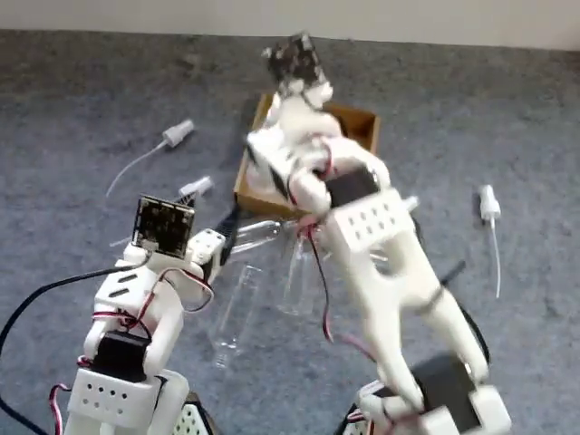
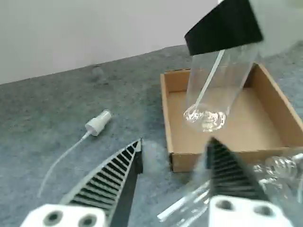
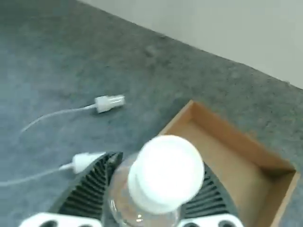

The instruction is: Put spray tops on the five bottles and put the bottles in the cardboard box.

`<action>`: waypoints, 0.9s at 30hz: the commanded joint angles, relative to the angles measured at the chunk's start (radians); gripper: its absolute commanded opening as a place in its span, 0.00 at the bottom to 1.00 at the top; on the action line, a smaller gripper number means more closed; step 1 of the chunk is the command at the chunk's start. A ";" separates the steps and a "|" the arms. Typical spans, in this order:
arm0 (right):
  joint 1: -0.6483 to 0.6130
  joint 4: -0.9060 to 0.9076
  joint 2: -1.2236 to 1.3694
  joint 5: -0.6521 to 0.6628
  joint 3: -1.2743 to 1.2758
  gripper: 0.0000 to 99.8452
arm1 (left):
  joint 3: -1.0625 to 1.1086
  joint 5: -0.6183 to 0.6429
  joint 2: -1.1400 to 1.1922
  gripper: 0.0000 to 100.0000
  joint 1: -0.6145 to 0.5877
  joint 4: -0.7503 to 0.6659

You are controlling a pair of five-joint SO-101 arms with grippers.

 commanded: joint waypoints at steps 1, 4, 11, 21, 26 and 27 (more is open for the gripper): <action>0.047 -0.059 0.205 0.014 -0.255 0.00 | -0.012 -0.008 -0.012 0.11 -0.054 0.006; 0.070 -0.056 0.409 0.014 -0.473 0.00 | -0.010 -0.008 -0.012 0.11 -0.058 0.006; 0.114 0.091 0.769 0.058 -0.932 0.00 | -0.008 -0.008 -0.012 0.11 -0.053 0.006; 0.131 0.189 1.092 0.060 -1.353 0.00 | -0.008 -0.008 -0.012 0.11 -0.053 0.006; 0.130 0.191 1.184 0.061 -1.434 0.00 | -0.008 -0.008 -0.012 0.11 -0.053 0.006; 0.130 0.191 1.196 0.061 -1.443 0.00 | -0.008 -0.008 -0.012 0.11 -0.053 0.006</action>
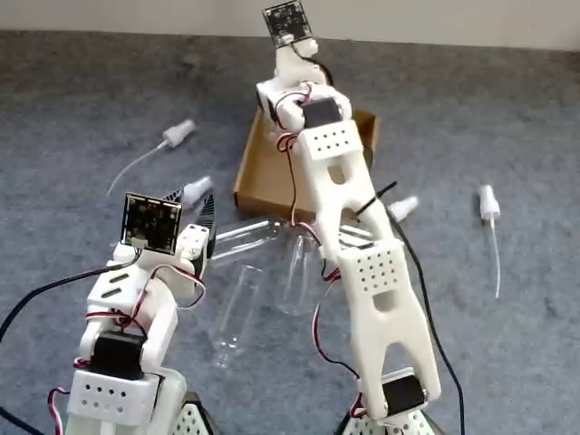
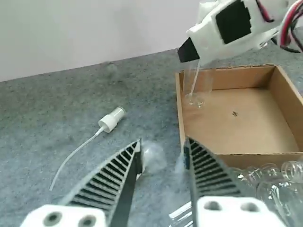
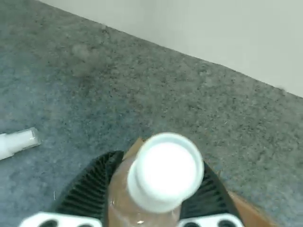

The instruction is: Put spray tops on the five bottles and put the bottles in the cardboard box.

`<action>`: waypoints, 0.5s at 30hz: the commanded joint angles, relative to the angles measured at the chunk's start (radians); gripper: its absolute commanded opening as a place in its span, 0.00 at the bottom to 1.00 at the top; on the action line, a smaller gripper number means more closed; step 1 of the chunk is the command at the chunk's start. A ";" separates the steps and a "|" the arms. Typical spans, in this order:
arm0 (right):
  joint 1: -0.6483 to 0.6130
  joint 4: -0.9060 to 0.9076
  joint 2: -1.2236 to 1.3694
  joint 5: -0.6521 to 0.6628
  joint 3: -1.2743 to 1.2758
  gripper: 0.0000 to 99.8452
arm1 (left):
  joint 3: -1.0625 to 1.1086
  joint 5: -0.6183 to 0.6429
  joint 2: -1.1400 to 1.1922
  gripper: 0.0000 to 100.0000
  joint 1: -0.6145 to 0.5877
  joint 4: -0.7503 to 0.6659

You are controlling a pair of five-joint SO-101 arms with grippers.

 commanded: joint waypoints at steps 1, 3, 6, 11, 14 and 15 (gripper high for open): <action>0.013 0.005 -0.001 0.014 -0.099 0.00 | -0.008 -0.008 -0.012 0.11 -0.012 0.002; 0.013 0.007 0.004 0.018 -0.104 0.01 | -0.008 -0.008 -0.012 0.11 -0.012 0.002; 0.007 0.044 0.010 0.089 -0.102 0.01 | -0.008 -0.008 -0.012 0.11 -0.012 0.002; -0.005 0.073 0.010 0.104 -0.107 0.06 | -0.008 -0.008 -0.012 0.11 -0.012 0.002; -0.007 0.074 0.012 0.104 -0.104 0.11 | -0.008 -0.008 -0.012 0.11 -0.010 0.002; -0.007 0.070 0.012 0.104 -0.102 0.11 | -0.008 -0.008 -0.012 0.11 -0.005 0.002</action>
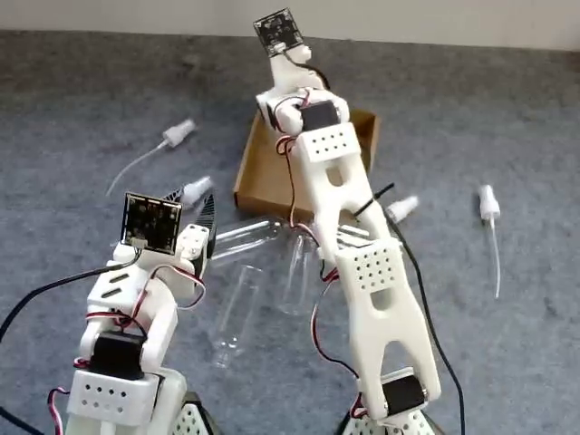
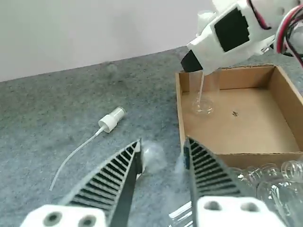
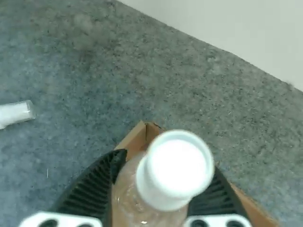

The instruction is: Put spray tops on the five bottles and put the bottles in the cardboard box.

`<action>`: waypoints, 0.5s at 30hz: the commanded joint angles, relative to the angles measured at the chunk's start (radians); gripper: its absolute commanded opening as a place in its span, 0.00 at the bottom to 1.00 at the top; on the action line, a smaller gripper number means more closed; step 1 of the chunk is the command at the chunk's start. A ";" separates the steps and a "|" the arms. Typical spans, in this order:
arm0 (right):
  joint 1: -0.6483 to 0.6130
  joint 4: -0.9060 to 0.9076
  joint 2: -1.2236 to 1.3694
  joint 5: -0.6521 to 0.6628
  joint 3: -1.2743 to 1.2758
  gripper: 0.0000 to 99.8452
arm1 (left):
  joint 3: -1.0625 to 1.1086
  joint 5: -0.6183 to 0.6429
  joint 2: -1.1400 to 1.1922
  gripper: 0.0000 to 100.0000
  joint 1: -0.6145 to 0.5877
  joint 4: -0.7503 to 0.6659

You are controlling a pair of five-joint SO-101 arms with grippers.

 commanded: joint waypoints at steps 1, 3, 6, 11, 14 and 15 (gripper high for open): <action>-0.007 0.001 -0.021 0.011 -0.058 0.11 | -0.008 -0.008 -0.012 0.11 0.001 0.003; -0.007 -0.001 -0.021 -0.017 -0.062 0.12 | -0.008 -0.008 -0.012 0.11 0.001 0.003; -0.007 -0.001 -0.021 -0.052 -0.064 0.12 | -0.008 -0.008 -0.012 0.11 0.001 0.003; -0.008 -0.001 -0.021 -0.057 -0.064 0.13 | -0.008 -0.008 -0.012 0.11 0.001 0.003; -0.008 -0.001 -0.021 -0.058 -0.064 0.18 | -0.008 -0.008 -0.012 0.11 0.001 0.003; -0.008 -0.001 -0.021 -0.058 -0.064 0.19 | -0.008 -0.008 -0.012 0.11 0.001 0.003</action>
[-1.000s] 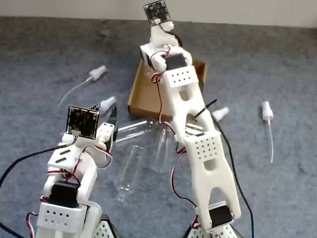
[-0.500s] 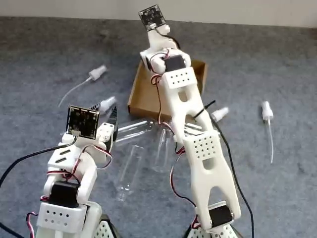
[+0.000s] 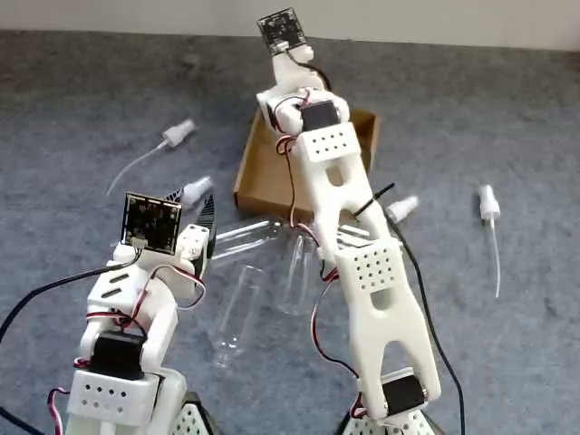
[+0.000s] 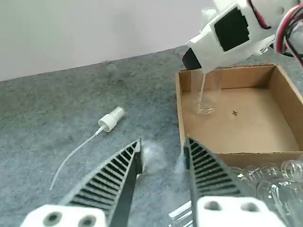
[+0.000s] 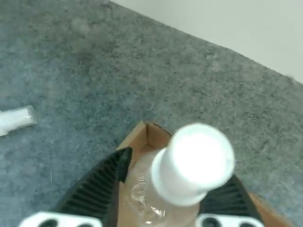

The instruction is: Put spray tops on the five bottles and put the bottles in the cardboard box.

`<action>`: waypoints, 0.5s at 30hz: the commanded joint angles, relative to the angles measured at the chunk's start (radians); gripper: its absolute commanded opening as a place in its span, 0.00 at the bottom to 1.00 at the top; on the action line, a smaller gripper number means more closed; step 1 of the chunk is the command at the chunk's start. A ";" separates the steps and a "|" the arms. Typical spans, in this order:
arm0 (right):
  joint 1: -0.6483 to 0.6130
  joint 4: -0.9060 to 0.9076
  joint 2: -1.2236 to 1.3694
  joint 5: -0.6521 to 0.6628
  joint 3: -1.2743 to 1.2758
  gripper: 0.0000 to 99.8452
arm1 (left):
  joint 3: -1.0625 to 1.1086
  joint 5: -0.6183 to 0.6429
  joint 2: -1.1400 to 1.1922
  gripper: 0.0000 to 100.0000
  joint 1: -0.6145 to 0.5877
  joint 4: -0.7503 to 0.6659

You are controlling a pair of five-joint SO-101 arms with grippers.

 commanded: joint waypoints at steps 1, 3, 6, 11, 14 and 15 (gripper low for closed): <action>-0.008 -0.001 -0.021 -0.011 -0.064 0.20 | -0.008 -0.008 -0.012 0.11 0.001 0.002; -0.012 0.001 -0.021 -0.011 -0.064 0.21 | -0.008 -0.008 -0.012 0.11 0.001 0.002; -0.021 0.007 -0.030 -0.011 -0.064 0.22 | -0.007 -0.008 -0.012 0.11 0.001 0.002; -0.036 0.007 -0.030 -0.011 -0.064 0.27 | -0.007 -0.008 -0.012 0.11 0.001 0.002; -0.036 0.007 -0.031 -0.011 -0.065 0.28 | -0.007 -0.008 -0.012 0.11 0.001 0.002; -0.035 0.007 -0.033 -0.011 -0.067 0.28 | -0.007 -0.008 -0.012 0.11 0.001 0.002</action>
